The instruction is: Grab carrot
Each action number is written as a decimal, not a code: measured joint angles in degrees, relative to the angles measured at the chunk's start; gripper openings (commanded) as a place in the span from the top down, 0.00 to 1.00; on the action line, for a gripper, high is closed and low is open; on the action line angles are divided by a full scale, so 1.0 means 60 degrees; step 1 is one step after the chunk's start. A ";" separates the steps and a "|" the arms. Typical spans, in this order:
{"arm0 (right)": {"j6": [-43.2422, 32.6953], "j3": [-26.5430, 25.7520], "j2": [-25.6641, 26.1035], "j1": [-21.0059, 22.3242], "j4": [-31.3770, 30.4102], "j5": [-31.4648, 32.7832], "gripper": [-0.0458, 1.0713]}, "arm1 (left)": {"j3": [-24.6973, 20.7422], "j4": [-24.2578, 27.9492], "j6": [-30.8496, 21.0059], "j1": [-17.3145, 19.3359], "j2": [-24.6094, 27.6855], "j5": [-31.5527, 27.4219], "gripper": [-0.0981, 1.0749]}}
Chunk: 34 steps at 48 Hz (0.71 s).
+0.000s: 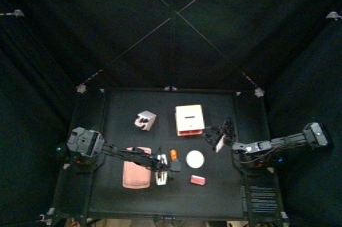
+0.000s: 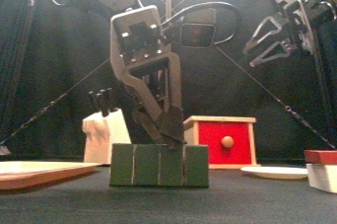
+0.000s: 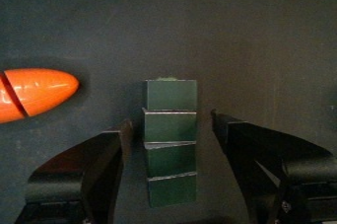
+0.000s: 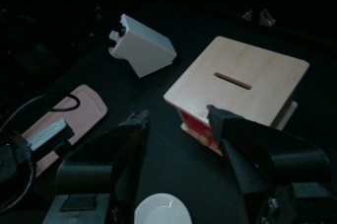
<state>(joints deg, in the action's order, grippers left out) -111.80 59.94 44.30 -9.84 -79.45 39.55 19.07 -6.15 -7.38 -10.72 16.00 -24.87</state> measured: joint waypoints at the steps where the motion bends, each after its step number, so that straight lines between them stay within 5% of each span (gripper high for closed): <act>1: 0.0015 0.0000 0.0000 -0.0015 0.0000 0.0000 0.19 | -0.0015 0.0000 0.0000 0.0015 0.0000 0.0015 0.09; 19: 0.0000 0.0015 0.0000 -0.0015 0.0000 0.0000 0.19 | -0.0132 -0.0103 -0.0059 0.0029 -0.0527 -0.0132 0.10; 34: 0.0029 0.0015 0.0015 0.0015 0.0000 0.0000 0.19 | -0.0439 -0.0483 -0.0088 0.0439 -0.0835 -0.1348 0.10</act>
<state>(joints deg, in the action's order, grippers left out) -111.62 60.03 44.38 -9.76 -79.45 39.55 16.44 -9.05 -7.91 -8.09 10.99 -32.96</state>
